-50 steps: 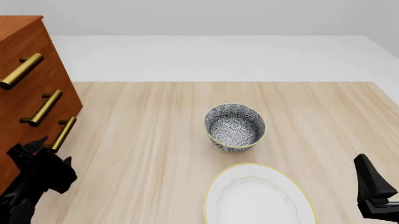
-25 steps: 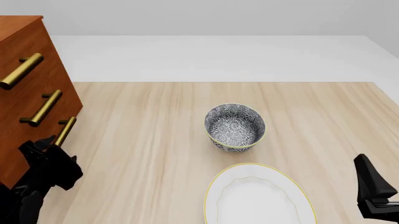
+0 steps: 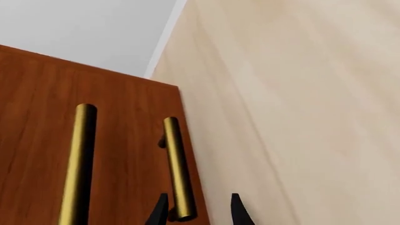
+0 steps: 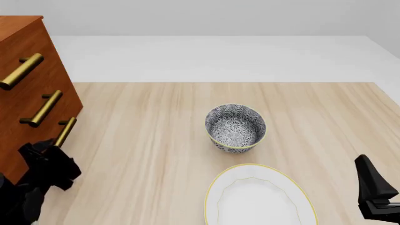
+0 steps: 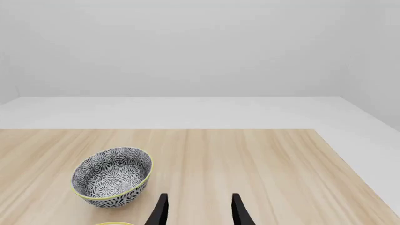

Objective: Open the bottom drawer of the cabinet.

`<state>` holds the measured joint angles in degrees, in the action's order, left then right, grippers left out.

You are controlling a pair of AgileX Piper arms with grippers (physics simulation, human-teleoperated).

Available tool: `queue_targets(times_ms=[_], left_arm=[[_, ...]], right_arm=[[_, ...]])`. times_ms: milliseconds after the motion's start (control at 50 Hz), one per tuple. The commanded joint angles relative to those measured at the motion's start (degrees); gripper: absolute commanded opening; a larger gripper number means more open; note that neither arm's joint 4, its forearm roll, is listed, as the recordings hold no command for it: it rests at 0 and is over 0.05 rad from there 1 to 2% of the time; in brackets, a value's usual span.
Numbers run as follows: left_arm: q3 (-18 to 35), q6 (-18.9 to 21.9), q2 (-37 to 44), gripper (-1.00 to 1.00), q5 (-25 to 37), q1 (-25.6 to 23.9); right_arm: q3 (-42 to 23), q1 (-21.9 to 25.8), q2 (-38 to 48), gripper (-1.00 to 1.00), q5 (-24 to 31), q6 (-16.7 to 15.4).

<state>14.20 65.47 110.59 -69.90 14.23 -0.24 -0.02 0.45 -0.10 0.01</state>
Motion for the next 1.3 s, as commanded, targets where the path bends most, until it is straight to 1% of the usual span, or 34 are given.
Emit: queue_targets(times_ms=[20,60,80,100,280,420,660,840,1300], left_arm=[[1.21,-0.34,3.16,1.0,0.01,2.81],[1.21,-0.46,3.31,1.0,0.01,2.95],[1.27,1.15,3.73,1.0,0.01,2.77],[1.22,0.75,3.34,-1.0,0.01,3.04],[0.17,1.07,2.13,-1.0,0.01,1.92],[-0.46,1.83,1.14,-1.0,0.01,1.71],[-1.81,3.61,-0.33,-1.0,0.01,-0.55],[-3.12,3.65,-1.85,-1.0,0.01,-2.56],[-4.72,3.37,-3.73,-1.0,0.01,-4.88]], right_arm=[[0.0,0.0,0.0,1.0,0.0,0.02],[0.0,0.01,0.01,1.0,0.0,0.0],[0.0,0.0,0.01,1.0,0.0,0.02],[0.0,0.0,0.0,1.0,0.0,0.0],[0.0,0.01,0.0,1.0,0.0,-0.01],[0.0,0.01,0.0,1.0,0.0,-0.01],[0.0,0.01,0.01,1.0,0.0,0.0],[0.0,0.0,0.0,1.0,0.0,0.01],[0.0,0.0,0.01,1.0,0.0,0.0]])
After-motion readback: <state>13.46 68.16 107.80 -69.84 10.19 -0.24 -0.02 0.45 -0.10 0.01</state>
